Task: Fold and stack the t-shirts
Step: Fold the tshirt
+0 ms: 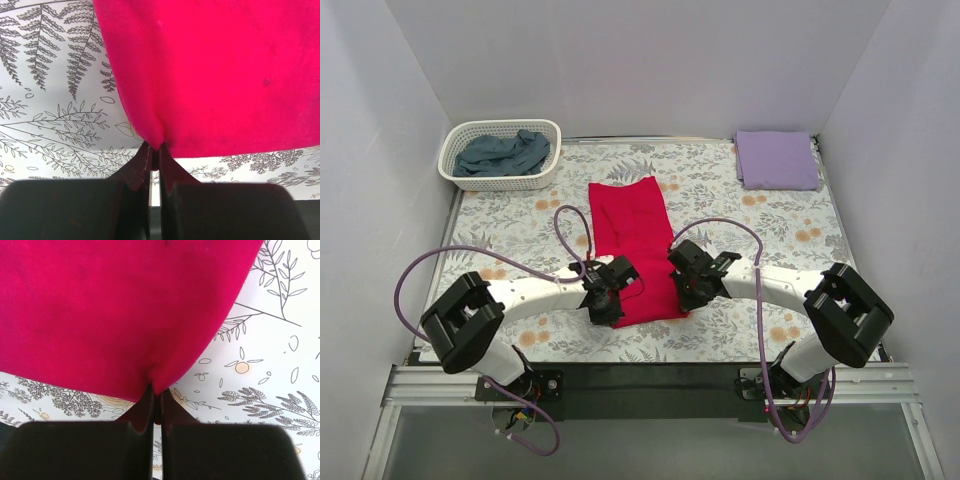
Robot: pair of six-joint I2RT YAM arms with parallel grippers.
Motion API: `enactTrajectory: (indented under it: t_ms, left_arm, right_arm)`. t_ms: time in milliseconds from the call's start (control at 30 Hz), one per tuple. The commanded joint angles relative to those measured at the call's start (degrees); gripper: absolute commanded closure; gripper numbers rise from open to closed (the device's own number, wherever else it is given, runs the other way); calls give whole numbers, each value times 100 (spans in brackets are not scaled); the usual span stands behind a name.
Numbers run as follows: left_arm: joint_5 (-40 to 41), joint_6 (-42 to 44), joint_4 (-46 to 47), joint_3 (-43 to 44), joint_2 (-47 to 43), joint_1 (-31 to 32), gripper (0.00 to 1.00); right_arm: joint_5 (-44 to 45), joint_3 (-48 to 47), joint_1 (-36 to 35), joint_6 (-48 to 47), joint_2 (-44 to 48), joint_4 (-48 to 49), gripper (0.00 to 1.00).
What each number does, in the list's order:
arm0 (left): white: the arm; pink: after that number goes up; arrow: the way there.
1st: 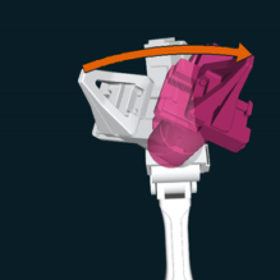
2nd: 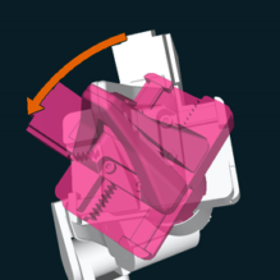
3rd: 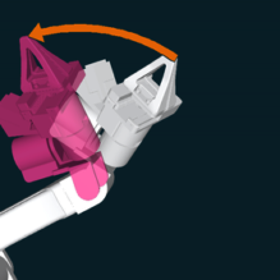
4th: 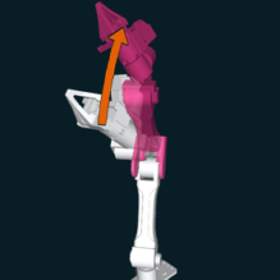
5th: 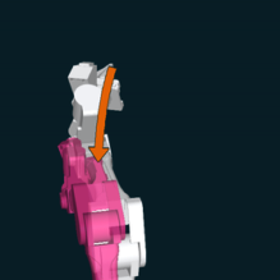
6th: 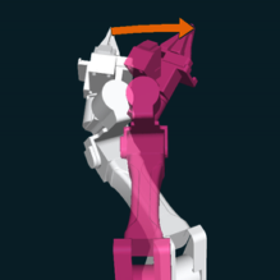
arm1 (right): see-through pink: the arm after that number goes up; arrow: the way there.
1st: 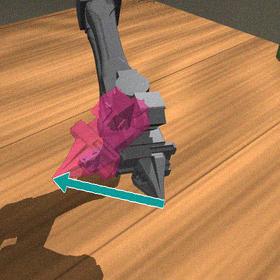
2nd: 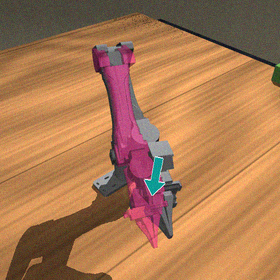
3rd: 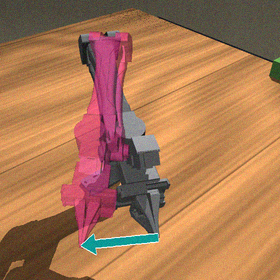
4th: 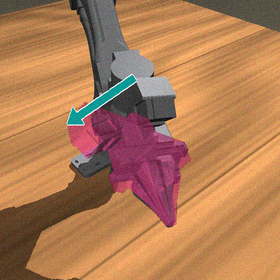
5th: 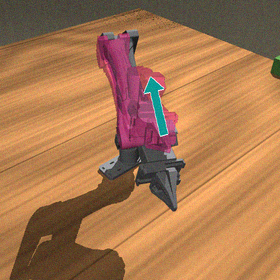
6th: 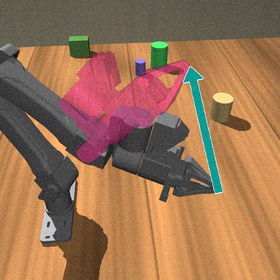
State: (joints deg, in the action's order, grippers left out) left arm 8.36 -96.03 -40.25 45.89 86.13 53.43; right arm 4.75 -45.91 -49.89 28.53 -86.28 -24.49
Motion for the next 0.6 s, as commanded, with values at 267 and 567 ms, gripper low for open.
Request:
enactTrajectory:
  t_ms: [267,567]
  left_arm:
    - [-1327,-249,-1247,-686,-1097,975,100]
    - [-1743,-944,-1362,-415,-1783,1768,100]
  right_arm:
    - [-1371,750,-381,-287,856,-1979,99]
    - [-820,-189,-399,-357,1500,-3167,99]
